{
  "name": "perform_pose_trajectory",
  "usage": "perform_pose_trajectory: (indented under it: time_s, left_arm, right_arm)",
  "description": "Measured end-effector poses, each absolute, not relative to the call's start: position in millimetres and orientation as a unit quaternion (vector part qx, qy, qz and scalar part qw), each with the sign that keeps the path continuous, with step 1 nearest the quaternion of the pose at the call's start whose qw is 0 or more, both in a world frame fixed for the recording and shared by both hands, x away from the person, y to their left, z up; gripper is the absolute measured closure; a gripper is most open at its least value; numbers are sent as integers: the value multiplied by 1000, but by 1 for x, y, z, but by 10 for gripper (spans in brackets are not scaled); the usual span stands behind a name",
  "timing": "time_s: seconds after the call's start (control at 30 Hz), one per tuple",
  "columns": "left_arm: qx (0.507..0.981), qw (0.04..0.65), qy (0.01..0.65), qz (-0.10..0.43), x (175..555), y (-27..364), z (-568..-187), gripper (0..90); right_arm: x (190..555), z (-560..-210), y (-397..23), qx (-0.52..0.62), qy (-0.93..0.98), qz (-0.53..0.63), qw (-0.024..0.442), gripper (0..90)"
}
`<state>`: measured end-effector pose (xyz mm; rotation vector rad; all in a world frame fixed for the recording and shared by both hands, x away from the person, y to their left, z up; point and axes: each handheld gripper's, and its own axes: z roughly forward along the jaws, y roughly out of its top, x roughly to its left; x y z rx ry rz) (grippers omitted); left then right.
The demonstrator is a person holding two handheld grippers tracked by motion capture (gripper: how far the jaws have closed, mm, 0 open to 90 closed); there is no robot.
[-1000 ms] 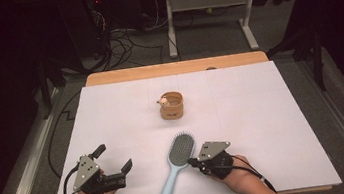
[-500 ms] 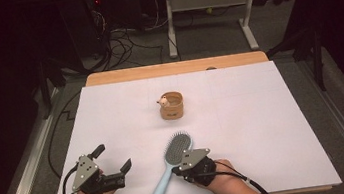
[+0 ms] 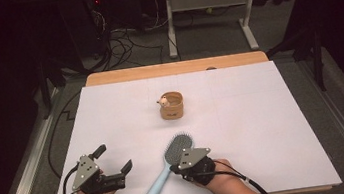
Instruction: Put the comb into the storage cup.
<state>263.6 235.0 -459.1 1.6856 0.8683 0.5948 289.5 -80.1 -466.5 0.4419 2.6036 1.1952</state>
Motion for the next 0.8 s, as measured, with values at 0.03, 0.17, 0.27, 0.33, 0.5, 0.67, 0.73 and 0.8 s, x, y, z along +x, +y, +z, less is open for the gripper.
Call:
perform_pose_trajectory:
  time_s: [0.03,0.17,0.27,0.33,0.5,0.67,0.73,0.8]
  left_arm:
    - [712,547,365,245,263,235,-459,5]
    - [715,545,364,244,262,233,-459,12]
    - [714,544,364,247,262,233,-459,12]
    - [712,544,367,249,262,234,-459,12]
    - [706,543,369,265,262,236,-458,6]
    - [690,554,373,279,263,239,-457,3]
    - [689,554,376,278,263,240,-458,3]
    - [691,553,375,275,264,241,-458,3]
  right_arm:
    - [289,-465,-83,153,890,411,125,900]
    - [291,-460,-103,177,877,426,135,900]
    - [292,-457,-127,200,865,433,154,900]
    - [292,-456,-145,219,855,441,165,900]
    - [293,-453,-187,259,831,451,195,900]
    - [293,-452,-227,305,805,458,222,900]
    - [291,-452,-240,318,795,461,233,897]
    - [289,-452,-252,333,784,464,244,881]
